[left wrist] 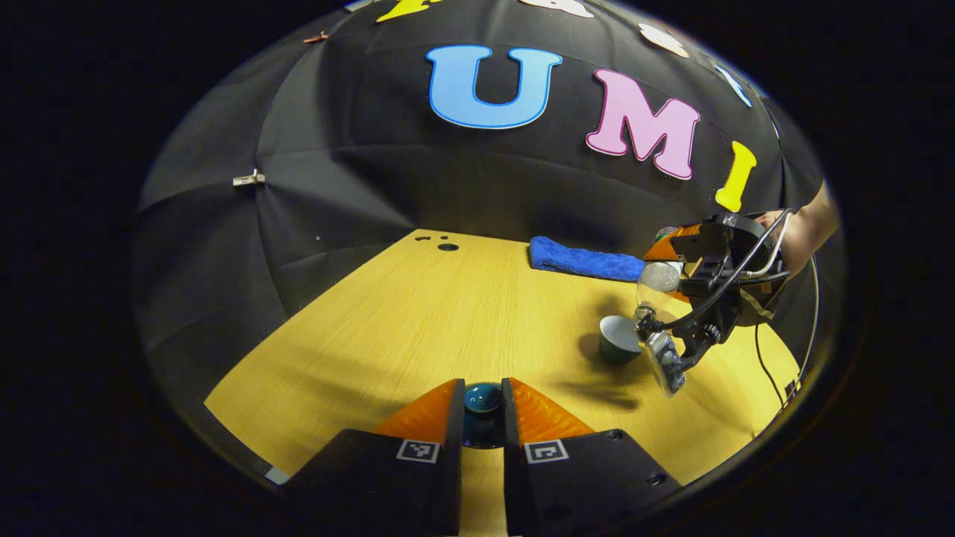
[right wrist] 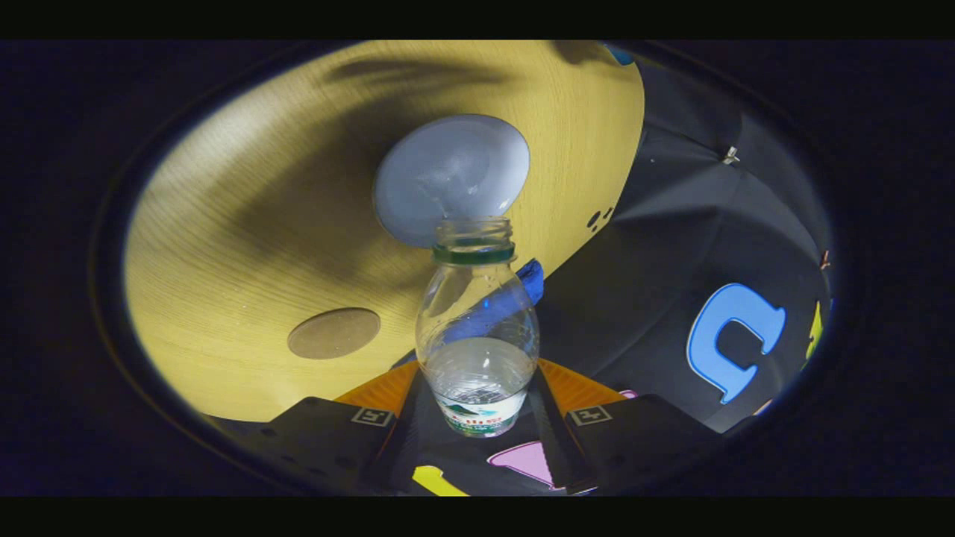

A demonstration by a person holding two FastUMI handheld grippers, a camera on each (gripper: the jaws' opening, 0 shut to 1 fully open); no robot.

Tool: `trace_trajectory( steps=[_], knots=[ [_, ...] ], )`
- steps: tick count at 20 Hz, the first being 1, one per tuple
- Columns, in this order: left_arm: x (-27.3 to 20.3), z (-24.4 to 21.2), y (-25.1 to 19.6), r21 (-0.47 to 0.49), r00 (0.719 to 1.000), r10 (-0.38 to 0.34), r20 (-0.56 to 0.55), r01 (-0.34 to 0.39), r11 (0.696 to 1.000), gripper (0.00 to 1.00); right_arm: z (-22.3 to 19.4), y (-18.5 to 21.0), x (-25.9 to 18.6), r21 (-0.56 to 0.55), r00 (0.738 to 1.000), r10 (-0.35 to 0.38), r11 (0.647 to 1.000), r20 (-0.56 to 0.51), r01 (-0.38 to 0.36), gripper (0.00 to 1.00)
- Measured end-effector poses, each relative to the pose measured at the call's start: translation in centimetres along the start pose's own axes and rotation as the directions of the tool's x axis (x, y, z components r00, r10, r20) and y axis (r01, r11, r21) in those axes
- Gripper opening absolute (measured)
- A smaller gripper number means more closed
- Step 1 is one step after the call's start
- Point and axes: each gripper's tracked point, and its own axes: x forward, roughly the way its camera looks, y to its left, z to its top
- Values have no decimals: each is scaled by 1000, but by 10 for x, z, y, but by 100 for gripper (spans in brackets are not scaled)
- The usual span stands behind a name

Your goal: Open the teacup lid with one hand, grasp the water bottle and pour water into the teacup with the other hand; after pouring, place the water bottle on the coaster and then close the teacup lid.

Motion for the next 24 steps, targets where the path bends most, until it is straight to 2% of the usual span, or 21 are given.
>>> trace_trajectory(
  steps=[2, 3, 4, 6, 7, 8, 9, 11, 13, 14, 16, 19, 20, 21, 22, 23, 24],
  knots=[
    [-1, -1, 2, -4, 1000, 8, 1, -8, 1000, 27, -1, -2, 2, -6, 1000, -3, 1000, 2, 3, 70],
    [-1, 0, 2, -2, 1000, 9, 3, -9, 1000, 31, -1, -2, 2, -9, 1000, -7, 1000, 2, 7, 70],
    [-3, 0, 1, 1, 1000, 8, 4, -8, 1000, 27, -2, -2, 2, -11, 1000, -8, 1000, 3, 8, 70],
    [-4, 2, 0, 12, 1000, 6, 6, -7, 1000, 31, -2, -1, 2, -13, 1000, -10, 1000, 5, 10, 70],
    [-4, 2, -1, 17, 1000, 7, 6, -7, 1000, 24, -2, -1, 3, -7, 1000, -6, 1000, 9, 6, 70],
    [-4, 2, 0, 17, 1000, 8, 5, -8, 1000, 30, -2, -1, 2, -4, 1000, -6, 1000, 9, 6, 70],
    [-4, 3, -1, 16, 1000, 6, 5, -6, 1000, 24, -2, -2, 2, -4, 1000, -9, 1000, 7, 9, 70],
    [-5, 5, -4, 17, 1000, 12, 8, -12, 1000, 27, -1, -1, 1, 11, 1000, -6, 1000, 8, 6, 70],
    [-6, 8, -4, 10, 1000, 20, 6, -20, 1000, 24, 0, 5, 1, 66, 1000, 26, 997, 13, -27, 70],
    [-7, 10, -6, -3, 1000, 23, 7, -23, 1000, 24, 1, 10, 0, 119, 998, 68, 990, 14, -70, 70],
    [-9, 16, -7, -27, 999, 34, 11, -33, 999, 27, -3, 11, -2, 256, 993, 118, 959, 15, -118, 70],
    [-16, 26, -7, -34, 998, 60, 16, -59, 998, 27, 2, 10, -7, 455, 989, 140, 879, 44, -144, 70],
    [-17, 29, -8, -33, 998, 68, 17, -68, 997, 24, 0, 9, -8, 522, 987, 149, 838, 57, -156, 73],
    [-20, 33, -9, -31, 997, 78, 16, -77, 997, 27, -2, 8, -9, 597, 985, 158, 784, 73, -170, 70],
    [-22, 36, -10, -30, 996, 86, 17, -86, 996, 27, -4, 6, -11, 671, 982, 164, 719, 90, -181, 70],
    [-25, 42, -16, -29, 995, 96, 21, -95, 995, 24, -8, 7, -16, 765, 977, 179, 610, 120, -206, 70],
    [-27, 47, -20, -31, 995, 100, 25, -99, 995, 30, -8, 9, -20, 824, 968, 205, 515, 148, -235, 70]
  ],
)
